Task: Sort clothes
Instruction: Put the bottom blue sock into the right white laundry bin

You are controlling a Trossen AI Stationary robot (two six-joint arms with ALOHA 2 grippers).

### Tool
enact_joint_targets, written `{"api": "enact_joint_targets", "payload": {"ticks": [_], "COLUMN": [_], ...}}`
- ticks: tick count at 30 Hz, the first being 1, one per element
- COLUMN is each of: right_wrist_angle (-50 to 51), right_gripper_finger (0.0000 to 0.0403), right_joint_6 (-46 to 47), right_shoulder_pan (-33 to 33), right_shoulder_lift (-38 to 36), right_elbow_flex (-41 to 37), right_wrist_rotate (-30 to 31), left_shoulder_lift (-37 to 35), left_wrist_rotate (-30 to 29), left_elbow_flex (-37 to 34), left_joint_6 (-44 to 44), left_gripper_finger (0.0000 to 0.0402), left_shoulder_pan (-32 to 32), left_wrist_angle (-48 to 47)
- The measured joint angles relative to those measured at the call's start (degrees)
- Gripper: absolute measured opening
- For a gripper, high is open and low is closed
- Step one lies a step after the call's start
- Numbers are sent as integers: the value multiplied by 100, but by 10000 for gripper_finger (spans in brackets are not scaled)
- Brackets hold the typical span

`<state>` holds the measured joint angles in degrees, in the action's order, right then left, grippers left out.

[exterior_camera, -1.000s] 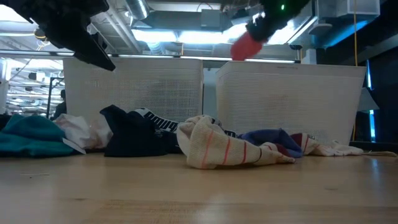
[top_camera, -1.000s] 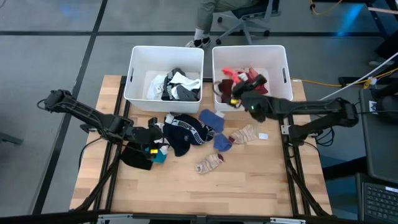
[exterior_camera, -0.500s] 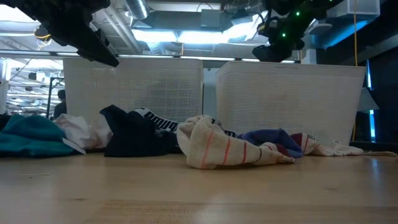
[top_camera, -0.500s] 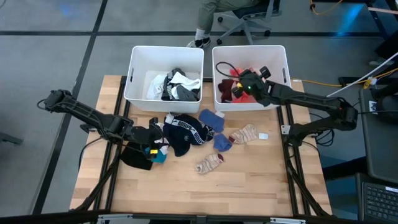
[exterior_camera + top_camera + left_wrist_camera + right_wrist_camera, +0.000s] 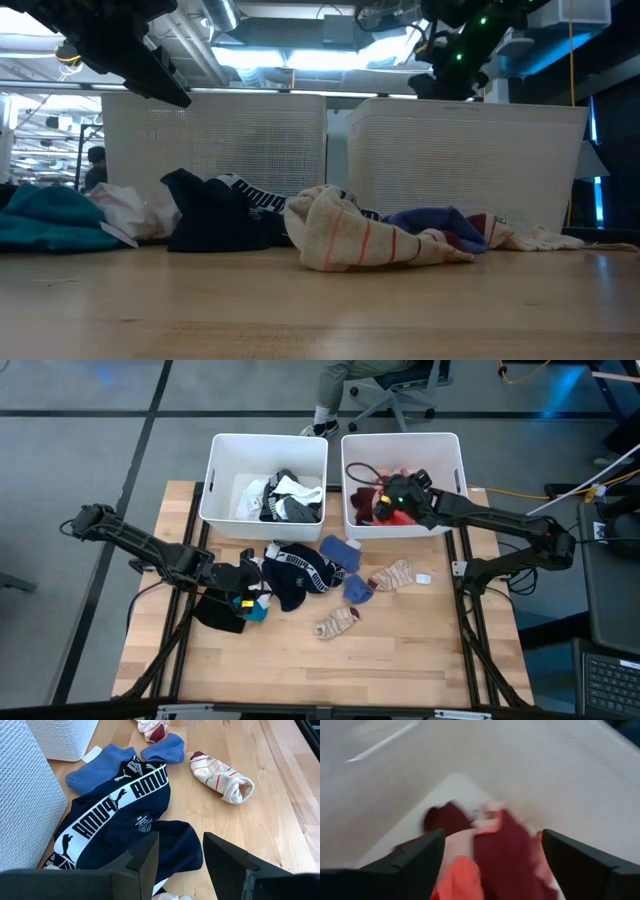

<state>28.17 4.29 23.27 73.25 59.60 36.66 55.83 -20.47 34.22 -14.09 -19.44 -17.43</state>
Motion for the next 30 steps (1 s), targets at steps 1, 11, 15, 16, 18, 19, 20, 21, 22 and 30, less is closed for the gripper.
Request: {"api": "enact_joint_targets", "payload": {"ticks": [1, 11, 15, 16, 18, 19, 20, 21, 22, 30], "right_wrist_angle": [196, 1000, 866, 845, 614, 393, 172, -65, -365, -2235], "right_gripper_finger": [335, 355, 356, 356, 356, 356, 356, 356, 356, 356], "right_joint_6": [6, 469, 458, 472, 558, 583, 586, 588, 580, 612], "right_shoulder_pan": [0, -871, -1759, -1992, -2420, -2628, -2824, -3009, -3180, -3791], "right_shoulder_lift": [0, -213, -271, -270, -230, -209, -182, -145, -103, 461], "right_elbow_flex": [102, 1110, 1110, 1104, 988, 881, 739, 578, 409, -664], "right_wrist_rotate": [-239, -1680, -1677, -1676, -1667, -1670, -1671, -1671, -1673, -1698], "left_shoulder_lift": [0, 2, 8, 16, 34, 38, 42, 66, 79, 105], "left_wrist_rotate": [0, -213, -267, -267, -271, -269, -271, -276, -278, -280], "left_elbow_flex": [0, -7, -113, -123, -147, -171, -204, -233, -253, -464], "left_joint_6": [-2, -337, -540, -577, -619, -618, -620, -617, -592, -448], "left_gripper_finger": [143, 143, 143, 143, 143, 143, 143, 143, 143, 143], "left_shoulder_pan": [0, 0, 0, 0, 0, 0, 0, 2, 4, 81], "left_wrist_angle": [0, -419, -488, -496, -426, -392, -346, -251, -140, 391]}}
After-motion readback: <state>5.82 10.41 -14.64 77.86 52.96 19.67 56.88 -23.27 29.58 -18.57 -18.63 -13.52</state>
